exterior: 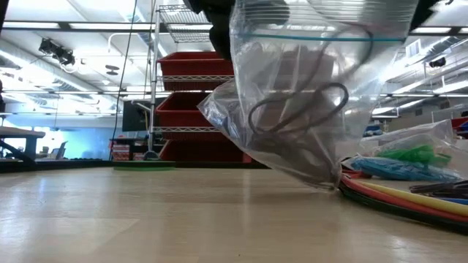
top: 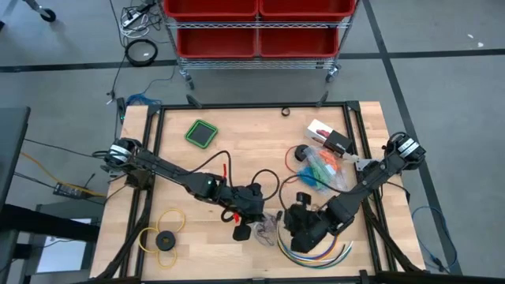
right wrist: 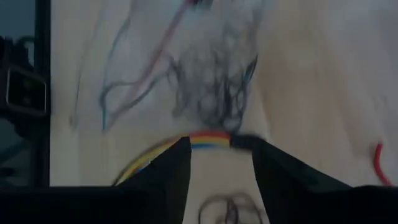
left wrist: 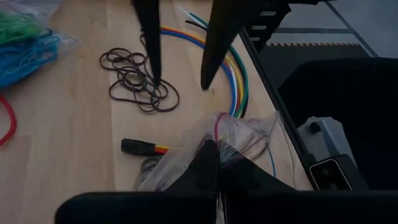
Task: Sort rubber bands
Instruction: Put the black rubber band into the transparent zip bag
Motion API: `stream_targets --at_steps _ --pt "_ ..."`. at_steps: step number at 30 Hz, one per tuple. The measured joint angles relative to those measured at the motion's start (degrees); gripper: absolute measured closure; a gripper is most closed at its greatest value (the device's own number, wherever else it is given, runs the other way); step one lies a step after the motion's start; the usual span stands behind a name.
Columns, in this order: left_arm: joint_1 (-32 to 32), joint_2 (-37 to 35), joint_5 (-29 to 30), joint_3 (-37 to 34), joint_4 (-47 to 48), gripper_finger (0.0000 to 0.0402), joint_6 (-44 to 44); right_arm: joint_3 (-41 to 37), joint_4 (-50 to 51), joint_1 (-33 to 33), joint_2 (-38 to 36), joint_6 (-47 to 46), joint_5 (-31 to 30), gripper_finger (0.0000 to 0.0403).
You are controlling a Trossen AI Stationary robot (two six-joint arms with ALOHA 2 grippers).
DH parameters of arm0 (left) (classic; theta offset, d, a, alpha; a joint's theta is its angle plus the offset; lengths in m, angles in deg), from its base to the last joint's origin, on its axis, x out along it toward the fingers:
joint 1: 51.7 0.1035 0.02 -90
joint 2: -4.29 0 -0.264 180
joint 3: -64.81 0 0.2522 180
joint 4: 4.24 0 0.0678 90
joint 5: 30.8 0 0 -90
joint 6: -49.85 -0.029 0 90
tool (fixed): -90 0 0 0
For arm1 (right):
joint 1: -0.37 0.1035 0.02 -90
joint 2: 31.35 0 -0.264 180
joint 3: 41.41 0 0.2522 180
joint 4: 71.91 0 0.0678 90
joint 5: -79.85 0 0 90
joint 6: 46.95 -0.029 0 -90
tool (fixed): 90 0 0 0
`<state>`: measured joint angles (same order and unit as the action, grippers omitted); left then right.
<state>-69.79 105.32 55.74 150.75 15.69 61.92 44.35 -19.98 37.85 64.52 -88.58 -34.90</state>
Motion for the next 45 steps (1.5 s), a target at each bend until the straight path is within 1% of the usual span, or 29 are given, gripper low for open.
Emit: stream_targets --at_steps 3,6,10,16,19,23,30,33,36,37,40,44,45 --pt "0.1 0.0 0.0 0.0 0.0 0.0392 0.0 0.0 4.4 1.9 0.0 -3.8 -0.1 0.0248" --pt "0.1 0.0 0.0 0.0 0.0 0.0392 0.0 -0.3 9.7 4.3 0.0 -9.2 -1.6 0.0254" --pt "0.1 0.0 0.0 0.0 0.0 0.0392 0.0 -3.0 12.5 7.6 0.0 -15.9 -2.6 0.0262" --pt "0.1 0.0 0.0 0.0 0.0 0.0392 0.0 -10.8 10.8 11.4 0.1 -26.0 -1.9 0.0270" --pt "0.1 0.0 0.0 0.0 0.0 0.0392 0.0 -15.6 8.4 13.1 0.1 -30.9 0.6 0.0270" --pt "0.1 0.0 0.0 0.0 0.0 0.0392 0.0 -21.6 2.0 15.3 0.1 -36.1 4.8 0.0273" --pt "0.1 0.0 0.0 -0.2 0.2 0.0392 -0.1 -28.6 -4.9 20.8 -0.5 -47.2 0.8 0.0284" --pt "0.1 0.0 0.1 -0.2 0.2 0.0392 -0.2 -29.3 -5.3 21.5 -0.6 -48.3 0.2 0.0318" --pt "0.1 0.0 0.2 -0.2 0.1 0.0392 -0.9 -28.7 -4.2 21.5 -0.4 -46.6 0.2 0.0380" --pt "0.1 0.0 0.2 -0.2 0.1 0.0392 -1.0 -28.3 -4.1 21.5 -0.2 -45.5 0.3 0.0391" --pt "0.1 0.0 0.3 -0.2 0.1 0.0392 -1.0 -26.8 -3.1 21.0 0.0 -45.0 0.0 0.0396" --pt "0.1 0.0 0.3 -0.2 0.1 0.0392 -1.0 -22.8 -0.9 21.0 -0.8 -42.1 -0.5 0.0402" --pt "0.1 0.0 0.3 -0.2 0.1 0.0392 -1.0 -21.3 -0.8 21.1 -1.5 -41.2 -1.7 0.0402"
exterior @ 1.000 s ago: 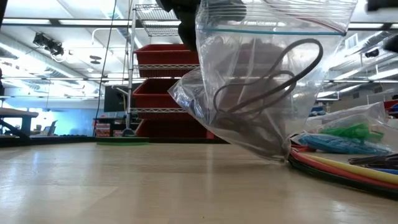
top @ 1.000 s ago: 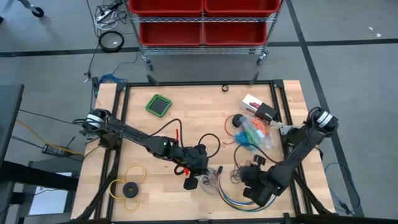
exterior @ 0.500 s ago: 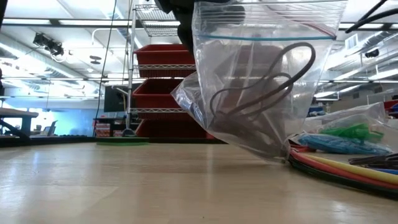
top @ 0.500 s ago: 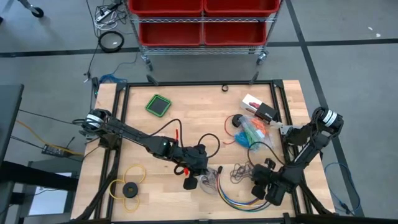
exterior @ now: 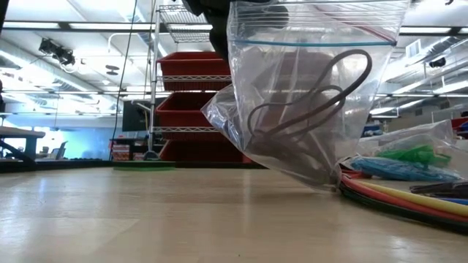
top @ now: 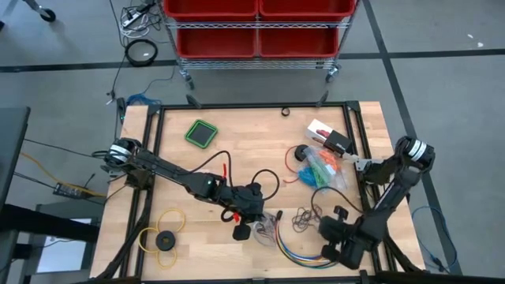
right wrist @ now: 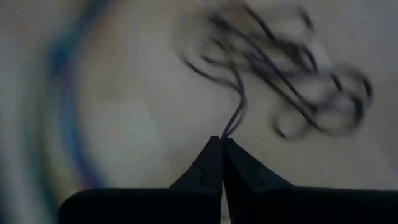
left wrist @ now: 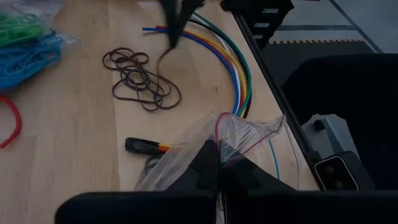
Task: Sort rubber bands
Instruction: Put the black rubber band into the transparent zip bag
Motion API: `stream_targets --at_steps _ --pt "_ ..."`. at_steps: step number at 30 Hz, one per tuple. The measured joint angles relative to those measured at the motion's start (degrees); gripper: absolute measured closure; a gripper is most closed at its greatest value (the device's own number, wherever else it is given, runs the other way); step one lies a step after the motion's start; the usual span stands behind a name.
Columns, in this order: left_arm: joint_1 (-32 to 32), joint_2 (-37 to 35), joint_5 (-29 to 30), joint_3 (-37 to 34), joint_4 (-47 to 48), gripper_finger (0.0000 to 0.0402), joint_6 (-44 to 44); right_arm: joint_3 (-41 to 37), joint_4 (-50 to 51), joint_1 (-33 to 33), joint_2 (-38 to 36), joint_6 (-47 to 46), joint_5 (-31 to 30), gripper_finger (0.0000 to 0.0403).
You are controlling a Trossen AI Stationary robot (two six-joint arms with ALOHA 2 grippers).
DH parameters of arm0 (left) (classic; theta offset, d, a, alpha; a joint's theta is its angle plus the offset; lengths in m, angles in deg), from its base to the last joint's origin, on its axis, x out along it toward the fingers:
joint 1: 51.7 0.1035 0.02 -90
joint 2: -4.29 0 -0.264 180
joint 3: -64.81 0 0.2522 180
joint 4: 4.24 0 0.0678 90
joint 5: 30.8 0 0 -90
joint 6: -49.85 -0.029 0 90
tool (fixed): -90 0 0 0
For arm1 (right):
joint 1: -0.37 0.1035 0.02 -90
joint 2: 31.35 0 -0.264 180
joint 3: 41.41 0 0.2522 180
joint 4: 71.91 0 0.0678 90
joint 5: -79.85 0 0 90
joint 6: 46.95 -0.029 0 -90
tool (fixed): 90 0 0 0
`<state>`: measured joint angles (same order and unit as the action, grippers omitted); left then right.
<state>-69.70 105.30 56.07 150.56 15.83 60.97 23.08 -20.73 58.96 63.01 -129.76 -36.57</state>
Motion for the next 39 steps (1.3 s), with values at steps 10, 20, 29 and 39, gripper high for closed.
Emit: stream_targets --at_steps 10,20,29,39 --pt "0.0 0.0 0.1 0.0 -0.4 0.0392 0.0 14.6 0.2 -1.4 -2.1 20.3 -14.0 0.0403" --pt "0.0 0.0 0.2 0.0 -0.6 0.0392 0.0 21.4 -21.6 -8.7 -2.2 52.7 -12.9 0.0403" --pt "0.0 0.0 0.2 0.0 -0.6 0.0392 0.1 21.5 -26.2 -14.1 -1.7 60.0 -7.6 0.0403" --pt "0.0 0.0 0.2 0.0 -0.6 0.0392 0.1 21.5 -23.5 -15.2 -1.0 58.3 -7.1 0.0403"
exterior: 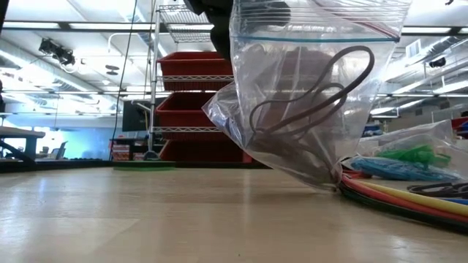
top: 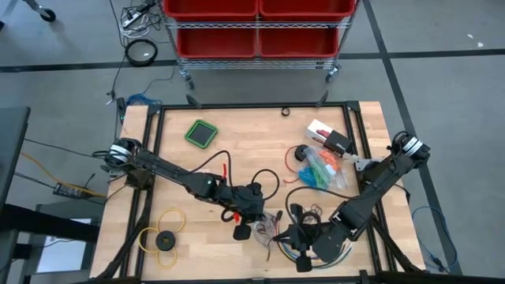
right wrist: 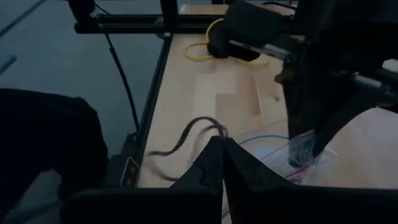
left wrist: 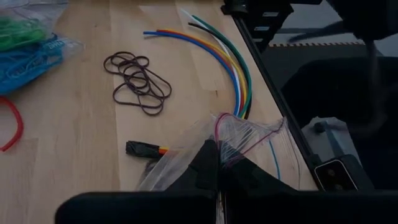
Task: Sort rubber bands
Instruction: Put the black rubber band into the transparent zip bag
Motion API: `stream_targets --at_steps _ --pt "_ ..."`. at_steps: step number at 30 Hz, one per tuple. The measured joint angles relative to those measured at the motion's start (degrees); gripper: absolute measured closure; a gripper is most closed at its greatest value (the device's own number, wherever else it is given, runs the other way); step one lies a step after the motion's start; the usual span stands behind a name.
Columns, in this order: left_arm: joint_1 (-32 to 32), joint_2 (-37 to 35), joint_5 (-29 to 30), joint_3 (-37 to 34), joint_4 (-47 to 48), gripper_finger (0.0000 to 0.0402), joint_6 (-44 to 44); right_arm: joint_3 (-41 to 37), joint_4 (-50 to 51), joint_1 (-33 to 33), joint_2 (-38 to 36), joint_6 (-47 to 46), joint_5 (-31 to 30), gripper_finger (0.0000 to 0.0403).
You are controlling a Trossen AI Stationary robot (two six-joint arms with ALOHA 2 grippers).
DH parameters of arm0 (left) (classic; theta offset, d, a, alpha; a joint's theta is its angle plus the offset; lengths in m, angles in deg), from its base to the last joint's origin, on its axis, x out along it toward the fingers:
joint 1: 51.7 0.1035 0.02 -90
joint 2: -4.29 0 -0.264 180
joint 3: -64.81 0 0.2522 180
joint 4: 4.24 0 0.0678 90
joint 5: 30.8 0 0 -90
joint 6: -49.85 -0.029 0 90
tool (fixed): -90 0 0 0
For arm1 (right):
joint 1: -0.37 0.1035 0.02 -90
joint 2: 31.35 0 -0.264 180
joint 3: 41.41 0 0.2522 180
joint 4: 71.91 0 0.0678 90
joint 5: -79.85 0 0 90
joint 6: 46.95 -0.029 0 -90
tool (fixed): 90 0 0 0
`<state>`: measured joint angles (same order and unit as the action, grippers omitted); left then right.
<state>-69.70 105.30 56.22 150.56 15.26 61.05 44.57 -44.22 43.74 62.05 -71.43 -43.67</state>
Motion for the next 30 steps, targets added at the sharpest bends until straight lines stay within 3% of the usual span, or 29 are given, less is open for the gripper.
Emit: stream_targets --at_steps 6,21,30 --pt "0.0 0.0 -0.2 0.0 -1.0 0.0392 1.0 0.0 0.8 0.1 0.0 -0.5 -0.3 0.0403" --pt "0.0 0.0 -8.2 0.5 -7.7 0.0392 6.2 0.1 1.5 -2.0 0.3 4.2 0.8 0.0403" --pt "0.8 0.0 -11.8 0.5 -7.6 0.0392 8.3 9.1 15.0 -3.0 0.3 9.4 0.0 0.0403"
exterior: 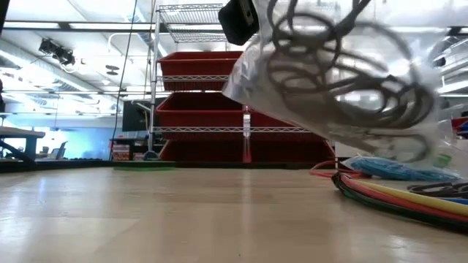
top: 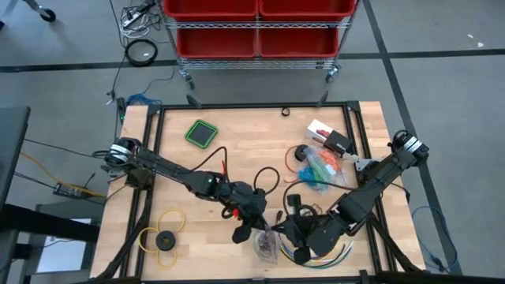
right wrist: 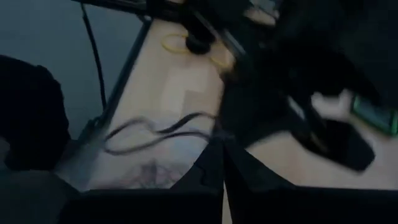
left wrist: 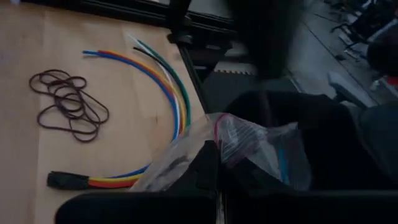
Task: Sort rubber bands
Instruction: Put the black rubber band into the transparent zip bag
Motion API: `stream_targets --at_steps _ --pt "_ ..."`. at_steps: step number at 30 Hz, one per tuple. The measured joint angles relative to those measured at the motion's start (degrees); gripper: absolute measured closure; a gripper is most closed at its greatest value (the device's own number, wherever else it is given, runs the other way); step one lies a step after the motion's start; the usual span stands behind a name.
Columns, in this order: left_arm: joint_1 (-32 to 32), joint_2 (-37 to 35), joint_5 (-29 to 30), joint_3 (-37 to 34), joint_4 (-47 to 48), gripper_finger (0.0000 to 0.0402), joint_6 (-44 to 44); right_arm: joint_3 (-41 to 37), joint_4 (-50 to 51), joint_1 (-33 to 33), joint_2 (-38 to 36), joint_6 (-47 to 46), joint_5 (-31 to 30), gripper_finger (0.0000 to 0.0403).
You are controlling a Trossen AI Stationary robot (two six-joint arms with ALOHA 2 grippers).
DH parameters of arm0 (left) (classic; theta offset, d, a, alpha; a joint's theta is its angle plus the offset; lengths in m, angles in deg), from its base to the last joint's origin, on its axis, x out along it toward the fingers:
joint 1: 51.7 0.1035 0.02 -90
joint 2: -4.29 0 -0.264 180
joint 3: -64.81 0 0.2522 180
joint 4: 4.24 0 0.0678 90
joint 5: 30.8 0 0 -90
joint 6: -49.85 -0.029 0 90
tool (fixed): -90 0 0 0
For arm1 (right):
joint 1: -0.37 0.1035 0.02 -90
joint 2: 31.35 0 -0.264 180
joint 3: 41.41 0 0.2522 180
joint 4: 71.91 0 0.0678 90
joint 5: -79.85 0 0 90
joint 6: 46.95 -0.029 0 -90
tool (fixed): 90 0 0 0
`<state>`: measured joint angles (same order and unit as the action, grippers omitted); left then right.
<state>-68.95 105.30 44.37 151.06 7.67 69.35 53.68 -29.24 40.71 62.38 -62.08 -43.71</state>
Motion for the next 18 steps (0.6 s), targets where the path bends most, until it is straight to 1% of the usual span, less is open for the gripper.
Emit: stream_targets --at_steps 4,7,13,16,18 --pt "1.7 0.0 -2.1 0.0 0.0 0.0392 2.1 2.8 0.5 -0.1 0.0 5.1 0.2 0.0403" --pt "2.8 0.0 -3.8 0.0 -1.2 0.0392 4.0 3.0 0.6 -0.8 0.5 7.2 1.3 0.0403" --pt "4.3 0.0 -14.1 0.1 -7.6 0.0392 11.5 3.1 4.8 -1.8 5.4 11.8 6.7 0.0403" --pt "4.9 0.0 -18.3 0.6 -6.3 0.0392 13.6 6.4 7.6 -1.8 9.0 14.7 7.2 0.0403" --pt "5.3 0.0 -19.2 0.9 -4.7 0.0392 14.1 10.4 11.6 -1.9 11.5 16.5 6.6 0.0403"
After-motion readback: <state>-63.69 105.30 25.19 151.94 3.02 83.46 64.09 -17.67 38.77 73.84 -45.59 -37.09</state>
